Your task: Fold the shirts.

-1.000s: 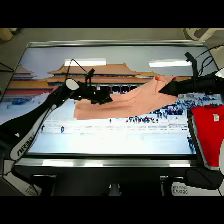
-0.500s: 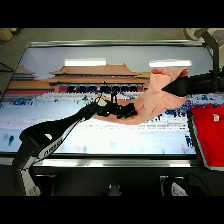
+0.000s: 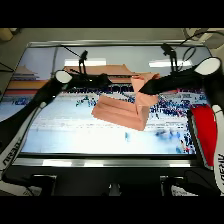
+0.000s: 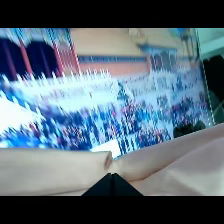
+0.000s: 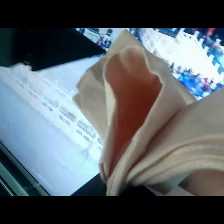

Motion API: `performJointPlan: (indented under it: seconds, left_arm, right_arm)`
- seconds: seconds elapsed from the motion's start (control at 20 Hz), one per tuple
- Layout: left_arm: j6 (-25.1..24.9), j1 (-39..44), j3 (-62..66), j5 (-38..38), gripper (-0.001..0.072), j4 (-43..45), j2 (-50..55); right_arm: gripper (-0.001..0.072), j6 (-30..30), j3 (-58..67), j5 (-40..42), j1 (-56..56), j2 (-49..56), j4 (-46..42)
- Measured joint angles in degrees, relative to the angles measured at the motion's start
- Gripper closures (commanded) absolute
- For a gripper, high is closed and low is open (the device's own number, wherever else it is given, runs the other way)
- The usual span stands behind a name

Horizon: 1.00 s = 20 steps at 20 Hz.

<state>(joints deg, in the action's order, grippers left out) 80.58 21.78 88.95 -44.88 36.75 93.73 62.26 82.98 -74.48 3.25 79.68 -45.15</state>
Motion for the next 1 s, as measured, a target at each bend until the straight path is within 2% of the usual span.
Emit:
performJointPlan:
  seconds: [0.05,0.1,0.15,0.2,0.35,0.45,0.6,0.65,0.75,0.8,0.9,1.0]
  left_arm:
    - [0.0,-2.29,0.0,-0.72,0.0688,1.97,-3.34]
    - [-0.02,-4.44,0.02,-1.86,0.0688,3.5,-6.75]
    - [-0.04,-6.25,0.02,-2.95,0.0688,4.94,-9.99]
    - [-0.04,-7.58,0.02,-3.82,0.0688,6.14,-12.74]
    - [-0.07,-9.6,0.0,-7.39,0.0688,10.16,-19.69]
    - [-0.07,-10.29,-0.04,-9.88,0.0687,13.09,-22.88]
    - [-0.07,-10.71,-0.09,-13.14,0.0687,17.4,-25.64]
    - [-0.07,-10.75,-0.09,-13.94,0.0688,18.51,-26.12]
    - [-0.07,-10.91,-0.09,-14.82,0.0687,20.02,-26.64]
    - [-0.07,-10.95,-0.09,-15.12,0.0687,20.48,-26.77]
    - [-0.07,-10.93,-0.09,-15.65,0.0687,21.16,-26.95]
    - [-0.07,-10.93,-0.09,-15.93,0.0687,21.49,-27.02]
  right_arm:
    - [0.0683,0.22,-0.02,2.75,3.02,3.17,1.14]
    - [0.056,0.24,0.0,5.46,5.75,6.21,2.75]
    - [0.0193,0.28,0.0,8.26,8.57,9.57,4.7]
    - [0.0031,0.2,-0.02,10.51,10.93,12.63,6.58]
    - [0.0039,-1.18,0.0,15.08,14.53,18.86,11.82]
    - [0.0039,-1.84,0.0,14.84,13.38,19.67,11.89]
    - [0.0052,-1.4,0.04,10.95,7.3,17.66,3.85]
    - [0.0087,-0.37,-0.02,7.78,4.59,16.83,-1.27]
    - [0.0079,2.32,-1.42,1.66,-0.28,15.89,-12.04]
    - [0.0052,3.04,-2.95,-0.44,-1.95,15.58,-15.39]
    - [0.0037,3.28,-7.21,-1.6,-4.04,15.32,-17.38]
    - [0.0043,2.75,-11.3,0.61,-5.16,15.65,-15.19]
